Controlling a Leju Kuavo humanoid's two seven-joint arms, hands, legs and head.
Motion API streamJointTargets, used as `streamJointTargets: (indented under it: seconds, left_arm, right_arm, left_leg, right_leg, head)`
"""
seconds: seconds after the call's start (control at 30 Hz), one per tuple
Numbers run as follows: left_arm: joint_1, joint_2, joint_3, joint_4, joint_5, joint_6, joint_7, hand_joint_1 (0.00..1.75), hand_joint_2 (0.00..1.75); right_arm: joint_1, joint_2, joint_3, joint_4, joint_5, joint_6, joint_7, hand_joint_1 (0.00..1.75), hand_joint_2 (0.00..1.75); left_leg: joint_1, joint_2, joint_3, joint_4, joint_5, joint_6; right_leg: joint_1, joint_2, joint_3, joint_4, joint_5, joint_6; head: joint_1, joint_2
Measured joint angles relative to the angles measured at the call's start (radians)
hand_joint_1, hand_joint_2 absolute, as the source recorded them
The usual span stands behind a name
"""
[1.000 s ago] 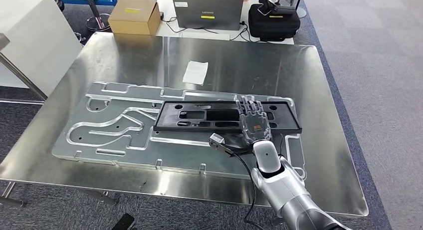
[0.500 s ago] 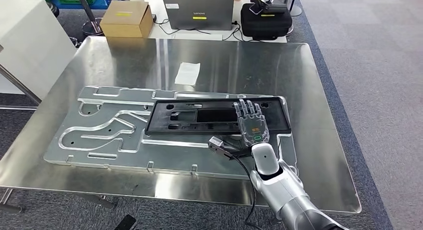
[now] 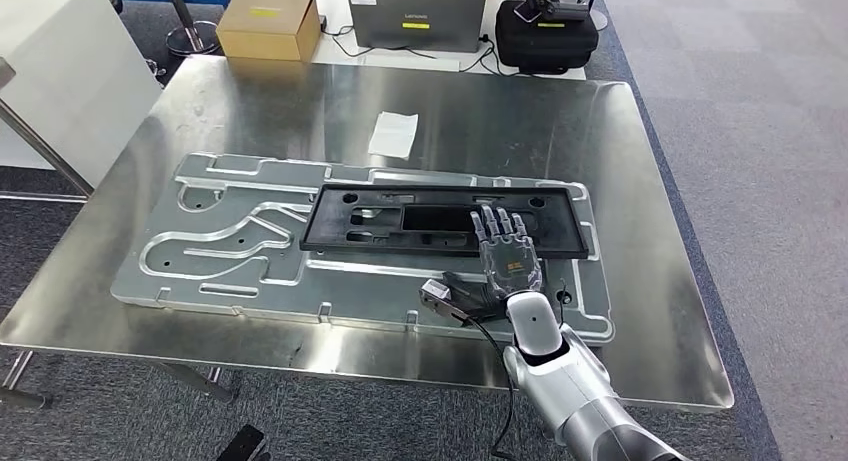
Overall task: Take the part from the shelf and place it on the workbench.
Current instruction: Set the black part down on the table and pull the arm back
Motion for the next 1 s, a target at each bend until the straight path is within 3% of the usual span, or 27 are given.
streamJointTargets:
  seconds: [0.07, 0.1, 0.17, 0.23, 0.27, 0.3, 0.37, 0.4, 0.43, 0.47, 0.5, 0.53, 0.6, 0.63, 0.7, 0.73, 0.77, 0.83, 0.87, 0.9, 0.93, 0.97, 1.0]
  left_arm:
    - [0.0, -0.001, 0.0, 0.0, 0.0, 0.0, 0.0, 0.0, 0.0]
    - [0.0, -0.001, 0.0, 0.0, 0.0, -0.001, 0.0, 0.0, 0.0]
    - [0.0, -0.001, 0.0, 0.0, 0.0, -0.001, 0.0, 0.0, 0.0]
    - [0.001, 0.0, 0.0, 0.0, 0.0, -0.001, 0.0, 0.0, 0.0]
    - [0.001, 0.0, 0.0, 0.0, 0.0, -0.001, 0.0, 0.0, 0.0]
    - [0.002, 0.0, 0.0, 0.0, 0.0, -0.002, 0.0, 0.0, 0.0]
    - [0.002, 0.0, 0.0, 0.0, 0.0, -0.002, 0.0, 0.0, 0.0]
    - [0.002, 0.001, 0.0, 0.0, 0.0, -0.002, 0.0, 0.0, 0.0]
    - [0.002, 0.001, 0.0, 0.0, 0.0, -0.001, 0.001, 0.0, 0.0]
    - [0.002, 0.001, 0.0, 0.0, 0.0, -0.001, 0.001, 0.0, 0.0]
    - [0.001, 0.001, 0.0, 0.0, 0.0, 0.0, 0.002, 0.0, 0.0]
    - [0.0, 0.001, 0.0, 0.0, 0.0, 0.0, 0.003, 0.0, 0.0]
    - [-0.004, 0.002, 0.0, 0.0, 0.001, 0.001, 0.005, 0.0, 0.0]
    - [-0.006, 0.002, 0.0, 0.0, 0.002, 0.001, 0.006, 0.0, 0.0]
    - [-0.006, 0.002, 0.0, 0.0, 0.003, 0.001, 0.008, 0.0, 0.0]
    - [-0.006, 0.001, 0.0, 0.0, 0.003, 0.001, 0.009, 0.0, 0.0]
    - [-0.006, 0.001, 0.0, 0.0, 0.003, 0.001, 0.01, 0.0, 0.0]
    - [-0.007, 0.0, 0.0, 0.0, 0.003, 0.001, 0.01, 0.0, 0.0]
    - [-0.007, 0.0, 0.0, 0.0, 0.003, 0.001, 0.01, 0.0, 0.0]
    - [-0.006, 0.0, 0.0, 0.0, 0.003, 0.001, 0.01, 0.0, 0.0]
    - [-0.006, 0.0, 0.001, 0.0, 0.003, 0.001, 0.01, 0.0, 0.0]
    - [-0.006, 0.0, 0.001, 0.0, 0.003, 0.001, 0.01, 0.0, 0.0]
    - [-0.006, 0.0, 0.001, 0.0, 0.003, 0.001, 0.01, 0.0, 0.0]
  right_arm:
    - [-0.003, 0.001, 0.0, 0.0, 0.0, 0.0, -0.001, 0.0, 0.0]
    - [-0.005, 0.001, 0.0, 0.0, 0.0, -0.001, -0.001, 0.0, 0.0]
    - [-0.007, 0.002, 0.0, 0.0, 0.0, -0.002, -0.001, 0.0, 0.0]
    - [-0.007, 0.003, 0.0, 0.0, 0.0, -0.003, -0.002, 0.0, 0.0]
    - [-0.007, 0.004, 0.0, 0.0, 0.0, -0.002, -0.002, 0.0, 0.0]
    - [-0.008, 0.005, 0.0, 0.0, 0.0, -0.002, -0.002, 0.0, 0.0]
    - [-0.007, 0.007, 0.0, 0.002, 0.0, -0.001, -0.002, 0.0, 0.0]
    - [-0.006, 0.008, 0.0, 0.003, 0.0, -0.001, -0.002, 0.0, 0.0]
    - [-0.005, 0.008, 0.0, 0.006, 0.0, -0.001, -0.002, 0.0, 0.0]
    - [-0.005, 0.008, 0.0, 0.007, 0.0, -0.001, -0.002, 0.0, 0.0]
    - [-0.005, 0.008, 0.0, 0.009, 0.0, -0.001, -0.002, 0.0, 0.0]
    - [-0.006, 0.008, 0.0, 0.009, 0.0, -0.001, -0.002, 0.0, 0.0]
    - [-0.008, 0.008, 0.0, 0.01, 0.0, -0.002, -0.002, 0.0, 0.0]
    - [-0.009, 0.008, 0.0, 0.01, 0.0, -0.003, -0.002, 0.0, 0.0]
    - [-0.009, 0.01, 0.0, 0.011, 0.0, -0.003, -0.001, 0.0, 0.0]
    - [-0.01, 0.01, 0.0, 0.013, 0.0, -0.004, -0.001, 0.0, 0.0]
    - [-0.011, 0.01, 0.0, 0.014, 0.0, -0.004, -0.001, 0.0, 0.0]
    - [-0.011, 0.009, 0.0, 0.017, 0.0, -0.004, 0.0, 0.0, 0.0]
    - [-0.011, 0.009, 0.0, 0.018, 0.0, -0.004, 0.0, 0.0, 0.0]
    - [-0.011, 0.009, 0.0, 0.02, 0.0, -0.004, 0.0, 0.0, 0.0]
    - [-0.011, 0.009, 0.0, 0.022, 0.0, -0.004, 0.0, 0.0, 0.0]
    - [-0.01, 0.009, 0.0, 0.024, 0.0, -0.004, 0.0, 0.0, 0.0]
    - [-0.01, 0.009, 0.0, 0.025, 0.0, -0.004, 0.0, 0.0, 0.0]
  left_leg:
    - [-0.001, -0.001, -0.011, 0.0, 0.015, -0.008]
    - [-0.001, -0.001, -0.013, -0.002, 0.022, -0.013]
    - [0.001, -0.002, -0.014, -0.009, 0.04, -0.028]
    - [0.002, -0.003, -0.018, -0.012, 0.042, -0.041]
    - [0.002, -0.003, -0.027, 0.004, 0.017, -0.045]
    - [0.003, -0.003, -0.04, 0.042, -0.027, -0.048]
    - [0.004, -0.003, -0.071, 0.168, -0.131, -0.053]
    - [0.004, -0.003, -0.079, 0.228, -0.159, -0.056]
    - [0.004, -0.003, -0.075, 0.264, -0.164, -0.057]
    - [0.004, -0.003, -0.055, 0.268, -0.149, -0.058]
    - [0.004, -0.003, -0.017, 0.237, -0.125, -0.057]
    - [0.004, -0.003, 0.036, 0.177, -0.111, -0.054]
    - [-0.001, -0.003, 0.131, 0.046, -0.12, -0.044]
    - [-0.004, -0.004, 0.154, 0.007, -0.132, -0.037]
    - [-0.007, -0.004, 0.152, -0.01, -0.127, -0.022]
    - [-0.005, -0.001, 0.148, -0.014, -0.117, -0.015]
    - [-0.003, 0.002, 0.141, -0.018, -0.104, -0.006]
    - [0.0, 0.007, 0.118, -0.023, -0.077, 0.005]
    - [0.0, 0.007, 0.101, -0.022, -0.064, 0.008]
    - [0.0, 0.007, 0.084, -0.021, -0.051, 0.007]
    - [0.0, 0.008, 0.066, -0.021, -0.039, 0.006]
    - [0.0, 0.008, 0.05, -0.019, -0.027, 0.004]
    - [0.0, 0.008, 0.034, -0.018, -0.016, 0.001]
  right_leg:
    - [0.004, 0.0, 0.094, -0.137, 0.035, -0.011]
    - [0.008, 0.0, 0.122, -0.18, 0.044, -0.016]
    - [0.016, 0.001, 0.129, -0.205, 0.054, -0.024]
    - [0.012, -0.002, 0.118, -0.215, 0.075, -0.039]
    - [0.009, -0.004, 0.11, -0.22, 0.089, -0.048]
    - [0.006, -0.006, 0.099, -0.224, 0.103, -0.055]
    - [0.01, -0.007, 0.069, -0.224, 0.128, -0.062]
    - [0.011, -0.008, 0.052, -0.223, 0.139, -0.063]
    - [0.012, -0.008, 0.036, -0.22, 0.151, -0.062]
    - [0.012, -0.008, 0.019, -0.217, 0.161, -0.06]
    - [0.012, -0.008, 0.003, -0.213, 0.171, -0.058]
    - [0.012, -0.008, -0.012, -0.207, 0.18, -0.054]
    - [0.014, -0.009, -0.031, -0.197, 0.194, -0.045]
    - [0.014, -0.009, -0.035, -0.195, 0.201, -0.039]
    - [0.014, -0.01, -0.037, -0.198, 0.217, -0.025]
    - [0.012, -0.008, -0.04, -0.196, 0.215, -0.019]
    - [0.011, -0.007, -0.048, -0.182, 0.195, -0.014]
    - [0.007, -0.004, -0.076, -0.099, 0.103, -0.005]
    - [0.006, -0.005, -0.092, -0.036, 0.052, -0.001]
    - [0.004, -0.005, -0.104, 0.026, 0.018, 0.003]
    - [0.002, -0.005, -0.105, 0.068, 0.007, 0.006]
    - [0.0, -0.005, -0.09, 0.079, 0.018, 0.008]
    - [-0.002, -0.005, -0.058, 0.057, 0.042, 0.008]
  head:
    - [0.0, 0.0]
    - [-0.001, 0.0]
    - [0.0, 0.0]
    - [0.001, 0.0]
    - [0.0, 0.0]
    - [-0.003, 0.0]
    - [-0.007, 0.0]
    - [-0.008, 0.0]
    - [-0.008, 0.0]
    - [-0.008, 0.0]
    - [-0.008, 0.0]
    - [-0.008, 0.0]
    - [-0.008, 0.0]
    - [-0.009, 0.0]
    - [-0.009, 0.0]
    - [-0.011, 0.0]
    - [-0.009, 0.0]
    - [-0.005, 0.0]
    - [-0.002, 0.0]
    - [-0.001, 0.0]
    - [-0.001, 0.0]
    - [-0.001, 0.0]
    - [-0.001, 0.0]
